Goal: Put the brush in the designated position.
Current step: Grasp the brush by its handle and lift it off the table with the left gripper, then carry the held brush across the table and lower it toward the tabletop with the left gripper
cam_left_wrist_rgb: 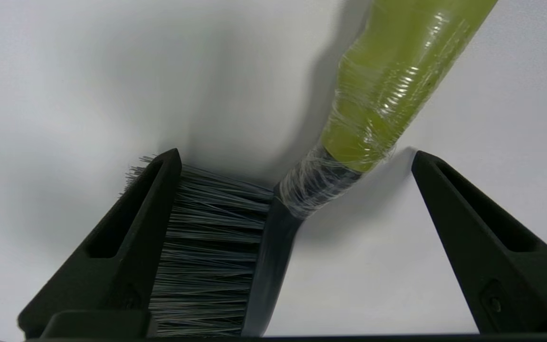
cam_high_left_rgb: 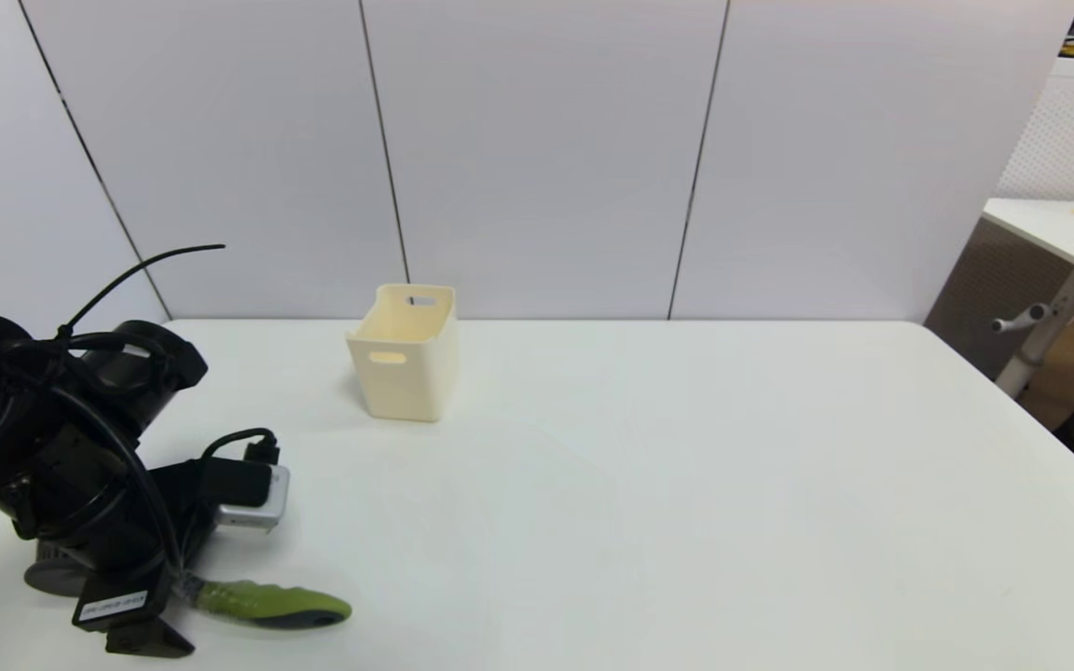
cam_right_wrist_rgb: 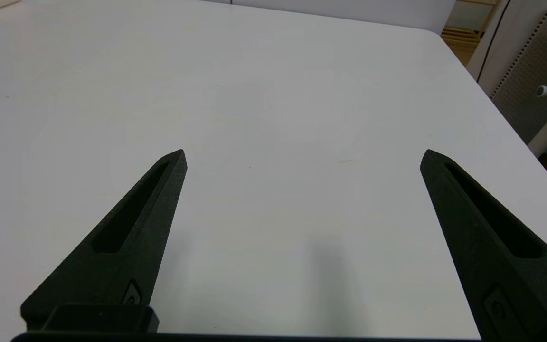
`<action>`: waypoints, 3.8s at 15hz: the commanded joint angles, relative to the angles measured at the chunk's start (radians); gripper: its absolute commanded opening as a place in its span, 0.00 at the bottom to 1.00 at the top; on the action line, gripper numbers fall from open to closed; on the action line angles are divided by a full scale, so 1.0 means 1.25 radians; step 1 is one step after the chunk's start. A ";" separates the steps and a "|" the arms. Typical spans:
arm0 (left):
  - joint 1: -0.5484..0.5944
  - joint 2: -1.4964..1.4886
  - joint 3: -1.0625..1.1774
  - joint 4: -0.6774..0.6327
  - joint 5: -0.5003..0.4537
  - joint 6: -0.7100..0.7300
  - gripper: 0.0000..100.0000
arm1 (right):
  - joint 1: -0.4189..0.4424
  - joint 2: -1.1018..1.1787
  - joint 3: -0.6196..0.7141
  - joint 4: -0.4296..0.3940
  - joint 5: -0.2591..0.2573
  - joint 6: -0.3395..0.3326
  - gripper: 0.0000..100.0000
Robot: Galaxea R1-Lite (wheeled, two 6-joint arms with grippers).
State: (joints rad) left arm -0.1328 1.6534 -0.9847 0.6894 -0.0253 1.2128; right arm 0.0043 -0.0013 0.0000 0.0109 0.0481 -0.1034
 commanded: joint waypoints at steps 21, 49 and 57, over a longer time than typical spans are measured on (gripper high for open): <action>0.002 0.017 -0.005 0.018 -0.031 -0.004 1.00 | 0.000 -0.001 0.001 0.000 0.001 -0.001 1.00; 0.002 -0.040 -0.142 0.137 -0.078 0.004 0.00 | 0.000 -0.001 0.001 0.000 0.000 -0.001 1.00; -0.067 -0.048 -0.215 0.144 -0.075 0.000 0.00 | 0.000 0.001 0.001 0.000 0.001 -0.001 1.00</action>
State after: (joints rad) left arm -0.1932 1.5962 -1.2251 0.8572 -0.1196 1.2113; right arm 0.0043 -0.0013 0.0000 0.0109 0.0485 -0.1034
